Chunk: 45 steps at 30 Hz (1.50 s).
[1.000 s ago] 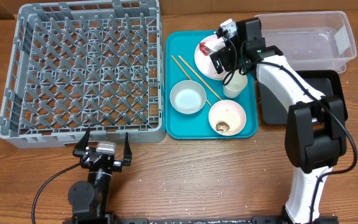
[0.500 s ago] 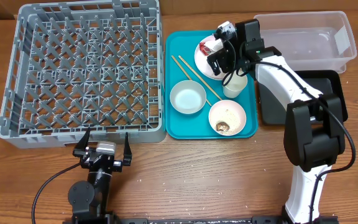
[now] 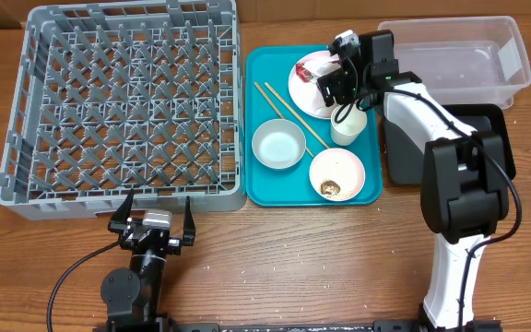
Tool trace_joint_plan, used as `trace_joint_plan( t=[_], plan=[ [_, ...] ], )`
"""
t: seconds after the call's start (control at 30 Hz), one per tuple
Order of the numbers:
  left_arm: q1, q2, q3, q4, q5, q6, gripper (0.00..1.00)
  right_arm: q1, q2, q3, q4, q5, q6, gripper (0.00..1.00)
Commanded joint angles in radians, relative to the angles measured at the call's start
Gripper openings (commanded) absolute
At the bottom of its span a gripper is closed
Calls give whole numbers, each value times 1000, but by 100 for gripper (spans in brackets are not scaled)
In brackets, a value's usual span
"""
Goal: Sort waste into correct bins and load items into the dishwasher
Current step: 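Reach the right gripper to the pink plate and grasp the white tissue, then lift the tissue and drop it into the clear plastic bin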
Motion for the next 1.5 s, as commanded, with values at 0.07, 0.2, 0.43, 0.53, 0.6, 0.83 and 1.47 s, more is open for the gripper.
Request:
trace_joint_plan(
  t=[0.07, 0.2, 0.43, 0.53, 0.6, 0.83, 1.47],
  plan=[
    [-6, -8, -4, -2, -6, 15, 100, -1, 16, 26, 21, 6, 25, 86],
    [-6, -8, -4, -2, -6, 15, 100, -1, 16, 26, 13, 6, 46, 63],
    [-6, -8, -4, -2, -6, 15, 100, -1, 6, 28, 24, 8, 99, 18],
    [-6, -8, -4, -2, -6, 15, 100, -1, -42, 39, 28, 19, 161, 4],
    [-6, -8, -4, -2, -6, 15, 100, -1, -109, 61, 20, 18, 213, 4],
    [-6, -8, -4, -2, -6, 15, 100, -26, -349, 79, -16, 227, 358, 4],
    [-6, -8, -4, -2, -6, 15, 100, -223, -238, 80, -82, 346, 529, 100]
  ],
)
